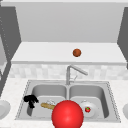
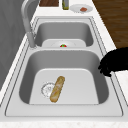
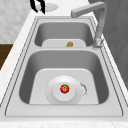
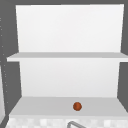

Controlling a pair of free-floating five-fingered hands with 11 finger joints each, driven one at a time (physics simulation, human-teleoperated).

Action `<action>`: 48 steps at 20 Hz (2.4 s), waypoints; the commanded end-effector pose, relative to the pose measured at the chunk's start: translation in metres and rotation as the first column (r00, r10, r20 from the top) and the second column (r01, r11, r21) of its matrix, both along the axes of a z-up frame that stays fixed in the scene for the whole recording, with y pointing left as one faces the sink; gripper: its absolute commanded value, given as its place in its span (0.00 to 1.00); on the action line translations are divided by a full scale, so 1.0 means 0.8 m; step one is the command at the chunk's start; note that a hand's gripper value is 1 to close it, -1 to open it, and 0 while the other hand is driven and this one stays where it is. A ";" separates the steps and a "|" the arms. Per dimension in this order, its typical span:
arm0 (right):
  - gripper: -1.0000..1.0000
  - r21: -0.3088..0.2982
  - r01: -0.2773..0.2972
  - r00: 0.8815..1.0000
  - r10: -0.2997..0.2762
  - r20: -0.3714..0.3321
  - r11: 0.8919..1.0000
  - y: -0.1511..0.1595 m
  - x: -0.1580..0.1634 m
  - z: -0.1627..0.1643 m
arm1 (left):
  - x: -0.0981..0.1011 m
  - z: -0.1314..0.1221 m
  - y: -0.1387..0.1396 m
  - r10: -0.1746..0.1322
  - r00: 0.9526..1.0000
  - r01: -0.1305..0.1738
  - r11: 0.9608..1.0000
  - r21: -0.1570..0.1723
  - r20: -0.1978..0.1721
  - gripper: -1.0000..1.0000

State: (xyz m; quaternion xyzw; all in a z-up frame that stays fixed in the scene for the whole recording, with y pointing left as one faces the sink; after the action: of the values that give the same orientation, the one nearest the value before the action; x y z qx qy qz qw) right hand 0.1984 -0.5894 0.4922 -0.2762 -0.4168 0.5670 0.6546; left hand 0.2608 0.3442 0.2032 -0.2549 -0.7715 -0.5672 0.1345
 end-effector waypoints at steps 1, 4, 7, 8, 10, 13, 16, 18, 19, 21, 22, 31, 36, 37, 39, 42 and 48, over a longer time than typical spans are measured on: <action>0.00 0.002 0.000 1.000 0.000 0.010 1.000 0.027 -0.028 0.006 | 0.000 0.000 0.000 0.000 1.000 0.000 1.000 0.000 0.000 0.50; 0.00 0.001 0.000 1.000 0.000 0.004 1.000 0.050 -0.050 0.013 | 0.000 0.000 0.000 0.000 1.000 0.000 1.000 0.000 0.000 0.50; 0.00 0.002 -0.003 1.000 0.003 0.000 1.000 0.066 -0.079 0.024 | 0.000 0.000 0.000 0.000 1.000 0.000 1.000 0.000 0.000 0.50; 0.00 0.003 -0.003 1.000 0.003 0.000 1.000 0.073 -0.088 0.027 | 0.000 0.000 0.000 0.000 1.000 0.000 1.000 0.000 0.000 0.50; 0.00 0.008 -0.002 1.000 0.002 0.000 1.000 0.084 -0.106 0.032 | 0.000 0.000 0.000 0.000 1.000 0.000 1.000 0.000 0.000 0.50; 0.00 0.013 0.012 0.999 -0.011 -0.041 1.000 0.102 -0.125 0.052 | 0.000 0.000 0.000 0.000 1.000 0.000 1.000 0.000 0.000 0.50; 0.00 -0.019 0.046 0.996 -0.047 -0.082 0.999 0.111 -0.140 0.079 | 0.000 0.000 0.000 0.000 1.000 0.000 1.000 0.000 0.000 0.50; 0.00 -0.048 0.055 0.993 -0.060 -0.102 0.997 0.113 -0.151 0.097 | 0.000 0.000 0.000 0.000 1.000 0.000 1.000 0.000 0.000 0.50; 0.00 -0.057 0.060 0.991 -0.066 -0.113 0.997 0.115 -0.157 0.105 | 0.000 0.000 0.000 0.000 1.000 0.000 1.000 0.000 0.000 0.50; 0.00 -0.061 0.069 0.989 -0.076 -0.125 0.996 0.121 -0.175 0.122 | 0.000 0.000 0.000 0.000 1.000 0.000 1.000 0.000 0.000 0.50; 0.00 -0.063 0.071 0.989 -0.079 -0.128 0.995 0.125 -0.184 0.129 | 0.000 0.000 0.000 0.000 1.000 0.000 1.000 0.000 0.000 0.50; 0.00 -0.137 0.128 0.979 -0.147 -0.140 0.982 0.186 -0.224 0.170 | 0.000 0.000 0.000 0.000 1.000 0.000 1.000 0.000 0.000 0.50; 0.00 -0.189 0.186 0.971 -0.210 -0.117 0.964 0.224 -0.236 0.173 | 0.000 0.000 0.000 0.000 1.000 0.000 1.000 0.000 0.000 0.50; 0.00 -0.203 0.200 0.969 -0.223 -0.102 0.959 0.233 -0.235 0.172 | 0.000 0.000 0.000 0.000 1.000 0.000 1.000 0.000 0.000 0.50; 0.00 -0.234 0.224 0.966 -0.248 -0.075 0.946 0.249 -0.232 0.173 | 0.000 0.000 0.000 0.000 1.000 0.000 1.000 0.000 0.000 0.50; 0.00 -0.278 0.268 0.955 -0.292 -0.049 0.922 0.273 -0.223 0.170 | 0.000 0.000 0.000 0.000 1.000 0.000 1.000 0.000 0.000 0.50; 0.00 -0.343 0.349 0.924 -0.381 -0.031 0.872 0.307 -0.201 0.169 | 0.000 0.000 0.000 0.000 1.000 0.000 1.000 0.000 0.000 0.50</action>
State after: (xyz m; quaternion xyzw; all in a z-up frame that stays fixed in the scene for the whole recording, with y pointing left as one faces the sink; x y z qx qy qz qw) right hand 0.0302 -0.3620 0.6317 -0.4282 -0.2301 0.5179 0.7039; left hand 0.2608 0.3442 0.2032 -0.2549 -0.7715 -0.5672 0.1345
